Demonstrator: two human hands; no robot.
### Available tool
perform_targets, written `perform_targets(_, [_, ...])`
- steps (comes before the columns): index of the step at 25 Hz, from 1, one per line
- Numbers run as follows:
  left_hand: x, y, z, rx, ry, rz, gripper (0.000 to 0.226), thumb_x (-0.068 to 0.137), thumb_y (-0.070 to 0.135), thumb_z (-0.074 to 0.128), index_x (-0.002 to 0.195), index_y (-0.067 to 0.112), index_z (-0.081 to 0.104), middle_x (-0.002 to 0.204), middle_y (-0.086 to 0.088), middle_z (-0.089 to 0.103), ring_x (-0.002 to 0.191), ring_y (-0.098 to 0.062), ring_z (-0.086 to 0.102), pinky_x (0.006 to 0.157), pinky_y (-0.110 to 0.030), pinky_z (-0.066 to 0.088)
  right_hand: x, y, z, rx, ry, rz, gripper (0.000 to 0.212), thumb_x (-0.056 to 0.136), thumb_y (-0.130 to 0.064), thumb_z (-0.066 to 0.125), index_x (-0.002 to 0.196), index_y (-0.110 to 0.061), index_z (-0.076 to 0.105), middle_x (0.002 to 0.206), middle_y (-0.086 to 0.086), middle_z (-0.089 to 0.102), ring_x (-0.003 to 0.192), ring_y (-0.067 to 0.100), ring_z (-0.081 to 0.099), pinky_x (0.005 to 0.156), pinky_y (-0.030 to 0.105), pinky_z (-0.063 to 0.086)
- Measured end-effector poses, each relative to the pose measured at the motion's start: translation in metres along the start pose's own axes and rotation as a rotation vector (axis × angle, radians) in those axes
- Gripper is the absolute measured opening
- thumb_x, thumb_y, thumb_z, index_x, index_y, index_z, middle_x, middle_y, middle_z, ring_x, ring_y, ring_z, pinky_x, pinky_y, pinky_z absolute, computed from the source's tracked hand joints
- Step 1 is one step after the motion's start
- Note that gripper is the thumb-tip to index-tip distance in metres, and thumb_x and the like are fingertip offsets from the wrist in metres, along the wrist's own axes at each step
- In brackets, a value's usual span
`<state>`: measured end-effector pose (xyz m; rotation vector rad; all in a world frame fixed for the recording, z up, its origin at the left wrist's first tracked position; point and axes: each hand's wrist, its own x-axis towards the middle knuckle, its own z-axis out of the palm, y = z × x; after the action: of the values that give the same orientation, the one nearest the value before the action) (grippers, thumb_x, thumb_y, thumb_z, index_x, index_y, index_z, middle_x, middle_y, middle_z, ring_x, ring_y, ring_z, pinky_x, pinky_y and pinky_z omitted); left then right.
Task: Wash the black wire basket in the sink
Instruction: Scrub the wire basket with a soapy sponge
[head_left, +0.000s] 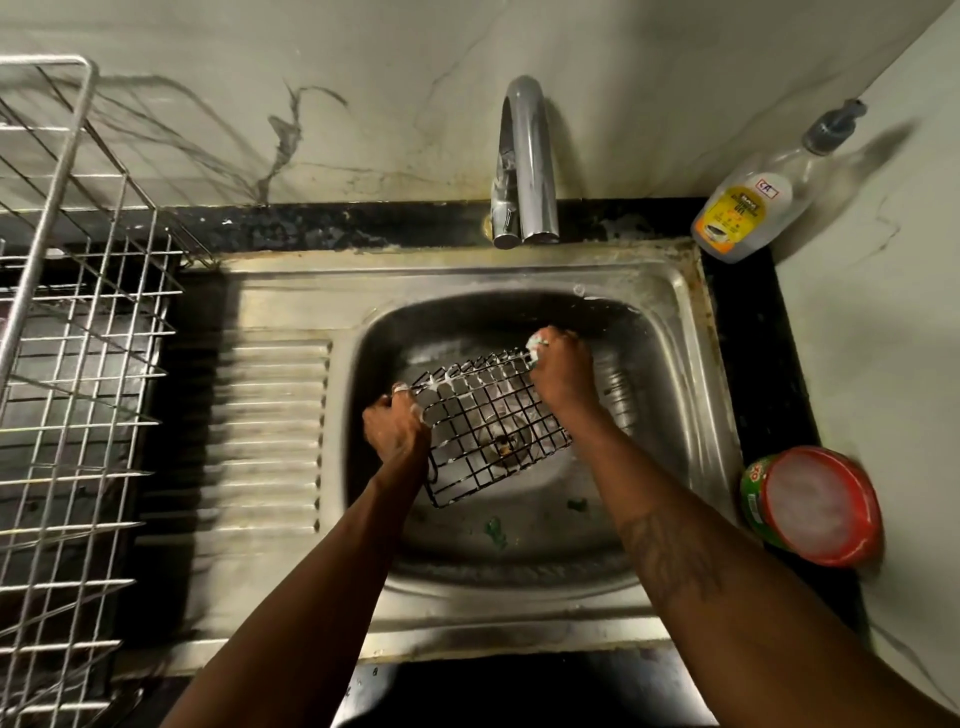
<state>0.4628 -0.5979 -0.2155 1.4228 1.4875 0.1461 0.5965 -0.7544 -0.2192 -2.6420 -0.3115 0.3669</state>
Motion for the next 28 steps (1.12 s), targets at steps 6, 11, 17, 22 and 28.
perform_targets(6, [0.003,-0.001,0.001,0.001,0.008,-0.014,0.031,0.100,0.021,0.049,0.104,-0.004,0.066,0.090,-0.023,0.062,0.074,-0.021,0.051,0.059,-0.024,0.036,-0.035,-0.040,0.011,0.039,-0.021,-0.250,0.031,0.090,0.000,0.065,0.120,-0.006,0.063,0.114,0.014,0.065,0.107,0.026,0.059,0.090,0.029,0.050])
perform_targets(11, [0.000,-0.001,-0.002,-0.023,0.013,-0.023,0.027,0.101,0.019,0.050,0.098,-0.001,0.066,0.067,-0.004,0.051,0.054,-0.008,0.043,0.041,-0.013,0.032,-0.029,-0.040,0.012,0.105,-0.027,-0.388,0.033,0.088,0.006,0.061,0.119,-0.004,0.066,0.113,0.015,0.064,0.105,0.025,0.058,0.087,0.025,0.045])
perform_targets(17, [0.003,-0.008,-0.004,-0.001,-0.024,0.028,0.031,0.103,0.014,0.045,0.115,-0.012,0.057,0.087,-0.011,0.050,0.059,-0.006,0.039,0.046,-0.006,0.034,0.022,0.023,-0.003,-0.109,-0.065,-0.025,0.033,0.087,0.000,0.066,0.118,-0.010,0.064,0.116,0.015,0.067,0.110,0.031,0.060,0.090,0.036,0.049])
perform_targets(22, [-0.007,0.003,-0.004,-0.072,0.056,-0.060,0.032,0.098,0.025,0.055,0.090,-0.002,0.071,0.079,-0.017,0.064,0.054,-0.016,0.048,0.049,-0.026,0.036,-0.041,-0.041,0.011,-0.034,-0.015,-0.508,0.024,0.089,-0.006,0.067,0.111,-0.012,0.069,0.106,0.008,0.069,0.101,0.023,0.061,0.087,0.031,0.047])
perform_targets(28, [-0.015,0.007,-0.002,-0.122,0.090,-0.105,0.027,0.095,0.027,0.058,0.075,0.010,0.065,0.080,-0.015,0.069,0.061,-0.020,0.057,0.058,-0.030,0.047,-0.065,-0.061,0.018,0.176,0.030,-0.620,0.036,0.087,0.011,0.063,0.116,-0.009,0.074,0.107,0.009,0.068,0.090,0.018,0.066,0.079,0.020,0.054])
